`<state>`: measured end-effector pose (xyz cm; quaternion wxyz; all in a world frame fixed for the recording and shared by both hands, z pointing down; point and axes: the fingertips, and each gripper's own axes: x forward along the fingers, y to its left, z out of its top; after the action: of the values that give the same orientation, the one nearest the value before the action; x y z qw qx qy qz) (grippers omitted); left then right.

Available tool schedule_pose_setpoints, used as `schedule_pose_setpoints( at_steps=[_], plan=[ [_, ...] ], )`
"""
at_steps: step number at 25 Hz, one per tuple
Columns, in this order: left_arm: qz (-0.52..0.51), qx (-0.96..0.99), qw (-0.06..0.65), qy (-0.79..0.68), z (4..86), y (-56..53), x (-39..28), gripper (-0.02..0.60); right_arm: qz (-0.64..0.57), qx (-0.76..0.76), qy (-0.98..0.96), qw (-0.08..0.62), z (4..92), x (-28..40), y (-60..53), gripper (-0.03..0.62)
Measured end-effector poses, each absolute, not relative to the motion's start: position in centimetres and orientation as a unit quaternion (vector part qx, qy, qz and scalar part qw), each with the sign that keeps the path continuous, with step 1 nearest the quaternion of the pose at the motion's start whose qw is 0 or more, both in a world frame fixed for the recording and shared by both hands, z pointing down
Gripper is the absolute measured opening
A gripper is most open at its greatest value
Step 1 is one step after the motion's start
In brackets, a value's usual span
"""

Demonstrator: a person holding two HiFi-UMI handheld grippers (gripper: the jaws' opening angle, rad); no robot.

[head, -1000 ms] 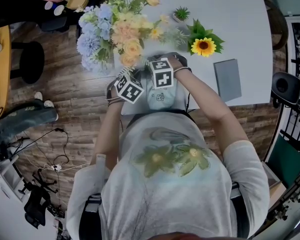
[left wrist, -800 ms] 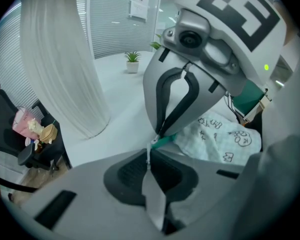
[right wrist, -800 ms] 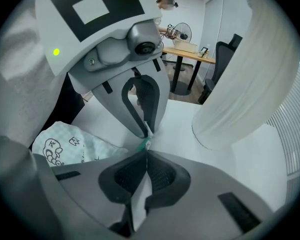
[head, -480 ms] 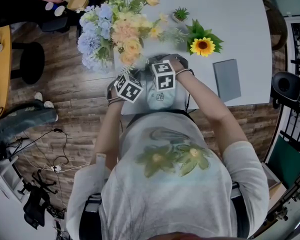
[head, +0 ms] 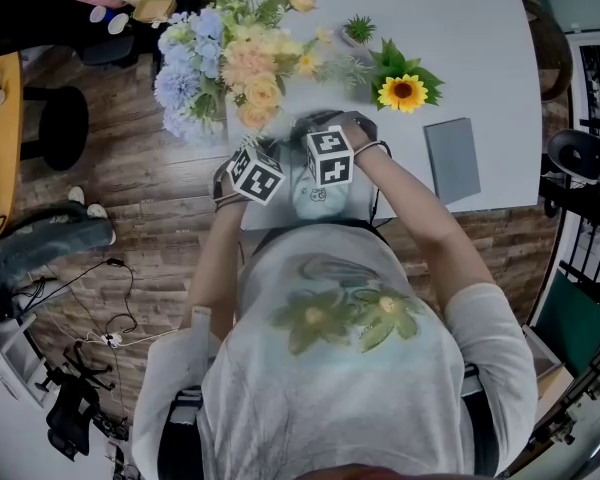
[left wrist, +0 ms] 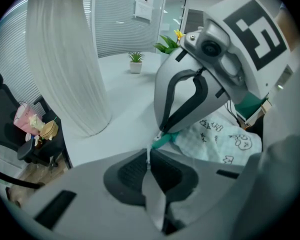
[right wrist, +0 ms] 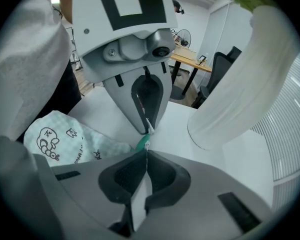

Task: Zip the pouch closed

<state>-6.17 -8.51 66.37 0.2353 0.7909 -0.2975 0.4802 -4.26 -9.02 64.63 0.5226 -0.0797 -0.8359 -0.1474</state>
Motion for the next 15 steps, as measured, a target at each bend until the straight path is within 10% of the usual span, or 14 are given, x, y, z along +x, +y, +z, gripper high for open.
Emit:
schedule_pose_setpoints(
  at_steps=[15],
  plan=[
    [0.481,0.790,0.234,-0.298,66.40,-8.51,-6.18,0.028,-0.194,-0.072,-0.818,0.537,64.61,-3.99,-8.92,0.018]
  ],
)
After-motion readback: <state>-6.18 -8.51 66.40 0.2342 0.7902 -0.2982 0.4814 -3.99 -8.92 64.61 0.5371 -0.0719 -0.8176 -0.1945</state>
